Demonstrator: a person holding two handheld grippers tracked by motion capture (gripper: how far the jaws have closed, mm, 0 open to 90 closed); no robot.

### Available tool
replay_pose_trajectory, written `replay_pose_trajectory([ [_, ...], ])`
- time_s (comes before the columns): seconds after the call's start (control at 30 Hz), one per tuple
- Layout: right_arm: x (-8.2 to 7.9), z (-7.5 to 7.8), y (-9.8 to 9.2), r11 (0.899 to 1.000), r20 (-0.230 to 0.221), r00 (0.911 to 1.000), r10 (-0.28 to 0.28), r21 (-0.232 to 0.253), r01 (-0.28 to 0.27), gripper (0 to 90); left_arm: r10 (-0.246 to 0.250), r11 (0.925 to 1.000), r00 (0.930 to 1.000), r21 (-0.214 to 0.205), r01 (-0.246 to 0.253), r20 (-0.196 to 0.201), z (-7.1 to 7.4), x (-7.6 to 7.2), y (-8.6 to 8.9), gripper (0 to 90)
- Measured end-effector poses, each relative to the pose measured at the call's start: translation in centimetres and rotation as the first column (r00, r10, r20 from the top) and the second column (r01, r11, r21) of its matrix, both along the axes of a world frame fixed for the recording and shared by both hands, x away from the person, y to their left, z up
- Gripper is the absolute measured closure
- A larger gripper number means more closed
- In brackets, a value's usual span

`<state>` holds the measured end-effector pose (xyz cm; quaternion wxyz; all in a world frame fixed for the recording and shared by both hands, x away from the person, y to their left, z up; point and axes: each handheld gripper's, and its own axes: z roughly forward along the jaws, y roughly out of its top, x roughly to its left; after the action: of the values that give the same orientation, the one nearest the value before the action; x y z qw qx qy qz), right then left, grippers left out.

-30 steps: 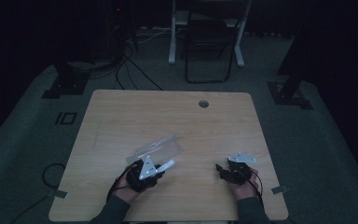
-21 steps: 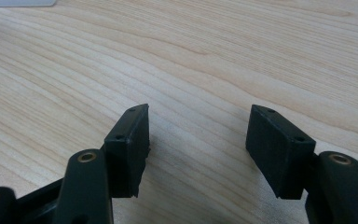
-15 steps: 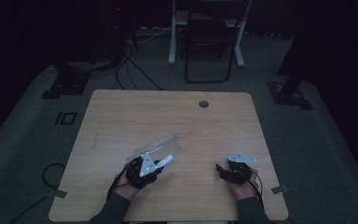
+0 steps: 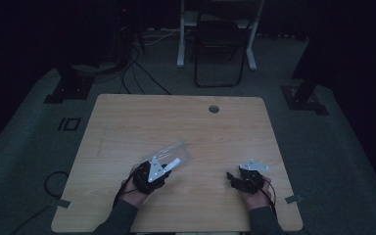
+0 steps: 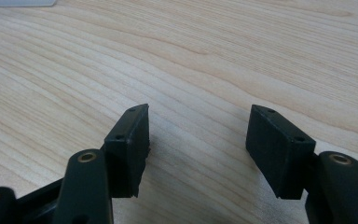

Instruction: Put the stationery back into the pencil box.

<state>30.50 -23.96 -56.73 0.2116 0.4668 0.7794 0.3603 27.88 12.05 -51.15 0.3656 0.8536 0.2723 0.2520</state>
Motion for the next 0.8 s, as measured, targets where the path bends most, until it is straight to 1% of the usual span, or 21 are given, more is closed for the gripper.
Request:
replay_pose_trajectory([
  [0.17, 0.0, 0.0, 0.0, 1.0, 0.0, 1.0, 0.0, 0.0, 0.0, 39.4, 0.014, 0.9998, 0.9999, 0.01, -0.014, 0.009, -0.2, 0.3, 0.0, 70.8],
  [0.3, 0.0, 0.0, 0.0, 1.0, 0.0, 1.0, 0.0, 0.0, 0.0, 39.4, 0.023, 0.9997, 0.9997, 0.0, -0.023, 0.012, -0.3, 0.6, -0.1, 70.8],
  [0.57, 0.0, 0.0, 0.0, 1.0, 0.0, 1.0, 0.0, 0.0, 0.0, 39.4, 0.038, 0.9992, 0.9991, 0.009, -0.038, 0.02, -0.7, 1.0, -0.2, 70.7],
  [0.8, 0.0, 0.0, 0.0, 1.0, -0.001, 1.0, 0.0, 0.0, 0.0, 39.3, 0.051, 0.9986, 0.9985, 0.013, -0.051, 0.018, -0.9, 1.4, -0.1, 70.7],
])
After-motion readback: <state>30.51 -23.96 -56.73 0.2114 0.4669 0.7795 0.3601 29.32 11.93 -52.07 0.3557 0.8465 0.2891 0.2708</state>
